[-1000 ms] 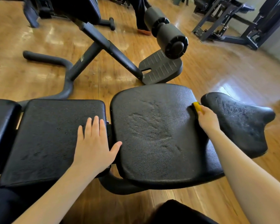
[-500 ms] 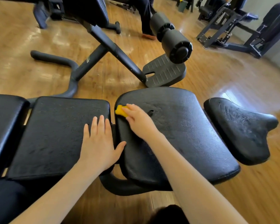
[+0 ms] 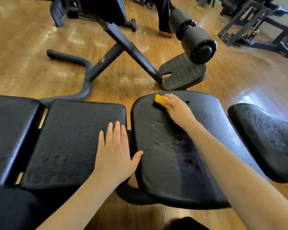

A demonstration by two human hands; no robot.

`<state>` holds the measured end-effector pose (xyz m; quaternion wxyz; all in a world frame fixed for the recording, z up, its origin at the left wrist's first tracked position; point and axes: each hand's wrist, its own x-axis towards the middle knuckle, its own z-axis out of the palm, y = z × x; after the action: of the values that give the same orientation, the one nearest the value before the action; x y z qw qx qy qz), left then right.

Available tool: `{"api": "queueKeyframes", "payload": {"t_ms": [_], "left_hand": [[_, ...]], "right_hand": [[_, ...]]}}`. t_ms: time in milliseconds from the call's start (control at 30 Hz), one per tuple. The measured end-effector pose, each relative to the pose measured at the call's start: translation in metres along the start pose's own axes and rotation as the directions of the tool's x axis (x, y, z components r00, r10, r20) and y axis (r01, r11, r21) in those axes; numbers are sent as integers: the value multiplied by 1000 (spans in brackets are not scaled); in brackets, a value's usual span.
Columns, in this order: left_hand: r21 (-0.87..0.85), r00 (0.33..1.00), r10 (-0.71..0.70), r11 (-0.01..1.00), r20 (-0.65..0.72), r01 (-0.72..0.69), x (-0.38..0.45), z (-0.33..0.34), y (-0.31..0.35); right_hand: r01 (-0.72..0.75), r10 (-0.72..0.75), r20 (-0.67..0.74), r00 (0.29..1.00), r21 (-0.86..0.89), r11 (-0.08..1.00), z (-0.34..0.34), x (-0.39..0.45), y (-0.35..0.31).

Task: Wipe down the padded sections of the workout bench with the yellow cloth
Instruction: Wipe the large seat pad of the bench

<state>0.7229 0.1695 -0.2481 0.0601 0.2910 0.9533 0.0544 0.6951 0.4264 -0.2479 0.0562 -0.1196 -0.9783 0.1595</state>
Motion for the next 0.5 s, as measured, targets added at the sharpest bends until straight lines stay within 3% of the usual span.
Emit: {"api": "queueKeyframes", "payload": {"t_ms": [233,333,500], "left_hand": [[15,1000,-4,1000,17,3,1,1,0],[-3,1000,-5,1000,7,5,1,0,1],[-10,1000,-2,1000,6,2,1,0,2]], "right_hand": [[-258,286,-211,935,153,954,-38,-12,92],[-433,458,-205,865,157,888,-50,-33,115],[-513,534,-234,812,148,845,-48,-43,125]]}}
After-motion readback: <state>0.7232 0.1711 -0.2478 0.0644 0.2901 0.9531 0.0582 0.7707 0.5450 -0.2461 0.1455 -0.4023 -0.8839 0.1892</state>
